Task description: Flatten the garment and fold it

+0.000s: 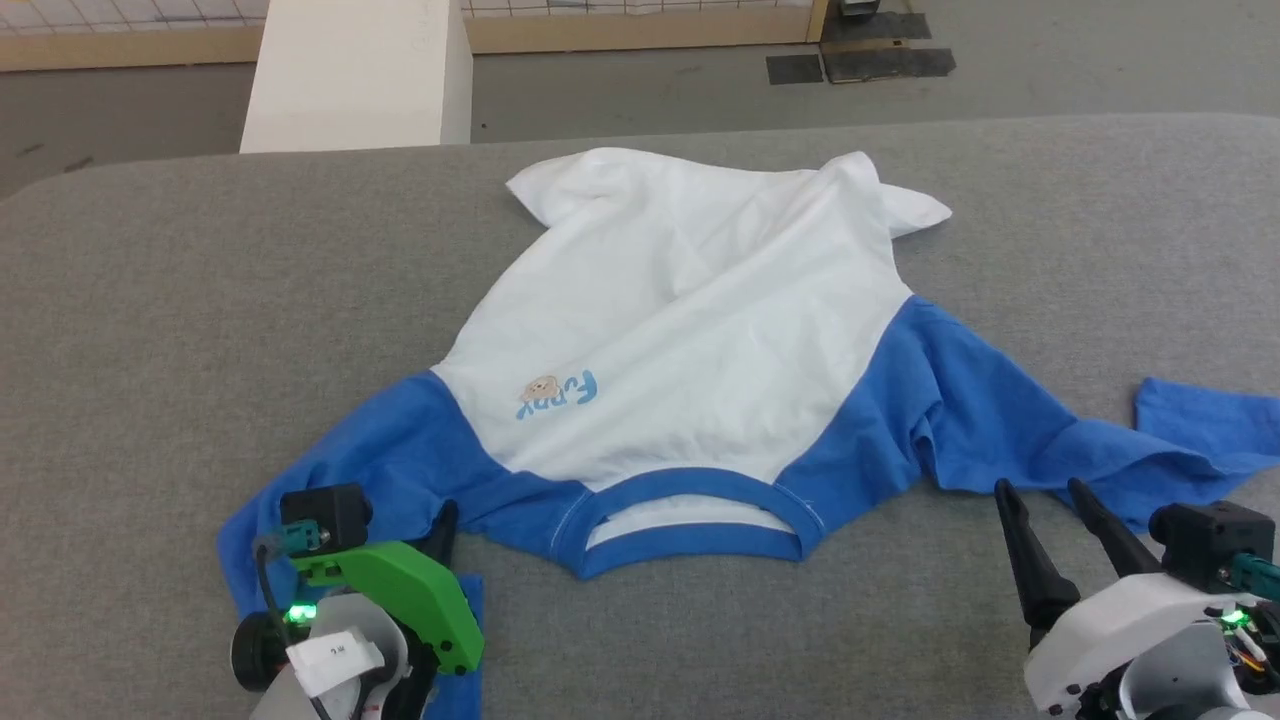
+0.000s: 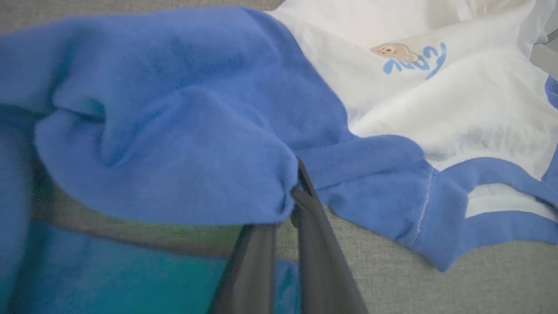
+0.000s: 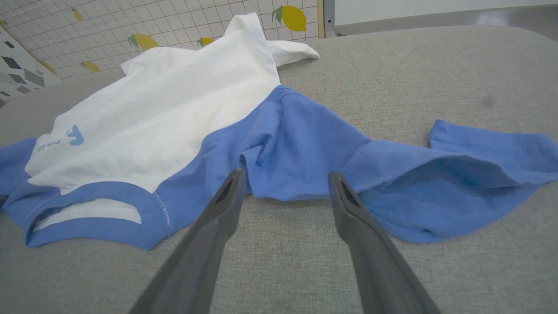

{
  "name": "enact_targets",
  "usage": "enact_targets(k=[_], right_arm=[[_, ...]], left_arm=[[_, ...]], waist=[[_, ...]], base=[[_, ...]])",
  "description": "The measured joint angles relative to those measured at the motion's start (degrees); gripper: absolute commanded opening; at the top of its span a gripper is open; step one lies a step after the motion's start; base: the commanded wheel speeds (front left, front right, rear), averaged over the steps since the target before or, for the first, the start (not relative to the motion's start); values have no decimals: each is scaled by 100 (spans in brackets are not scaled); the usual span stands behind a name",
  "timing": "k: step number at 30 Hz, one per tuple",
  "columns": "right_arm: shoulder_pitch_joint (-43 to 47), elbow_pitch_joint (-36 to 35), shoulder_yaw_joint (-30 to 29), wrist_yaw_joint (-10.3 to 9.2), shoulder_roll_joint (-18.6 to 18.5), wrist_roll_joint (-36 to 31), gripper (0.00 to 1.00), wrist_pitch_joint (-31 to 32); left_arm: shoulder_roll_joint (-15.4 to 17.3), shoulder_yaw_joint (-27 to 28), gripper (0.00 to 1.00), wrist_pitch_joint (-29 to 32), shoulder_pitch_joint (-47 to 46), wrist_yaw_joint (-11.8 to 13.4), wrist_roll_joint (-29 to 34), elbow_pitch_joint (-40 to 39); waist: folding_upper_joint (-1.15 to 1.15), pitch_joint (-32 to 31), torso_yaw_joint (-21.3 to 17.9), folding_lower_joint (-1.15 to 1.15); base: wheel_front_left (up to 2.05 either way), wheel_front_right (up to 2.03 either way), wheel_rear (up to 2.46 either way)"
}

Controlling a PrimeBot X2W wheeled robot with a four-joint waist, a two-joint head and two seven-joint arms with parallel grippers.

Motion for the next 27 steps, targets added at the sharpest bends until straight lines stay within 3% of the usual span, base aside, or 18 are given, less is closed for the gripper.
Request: enact_targets(k=[7,16,27], right_arm=[[-119,856,-279,-1,-2,559,100,287],[-999,2025,-307,-1,0,1293,100,243],[-1707,2821,-425,2,-7,1048,100,179]], left_arm=[[-4,-68,0,-103,5,-2,16,0],[-38,-164,0,-202,-54,-58,42,11],[-76,-248,0,-298,-180,-148,56,96]], waist=[[0,36,167,0],[0,137,317,0],[0,260,438,0]], base=[[0,0,0],[0,0,0],[0,0,0]])
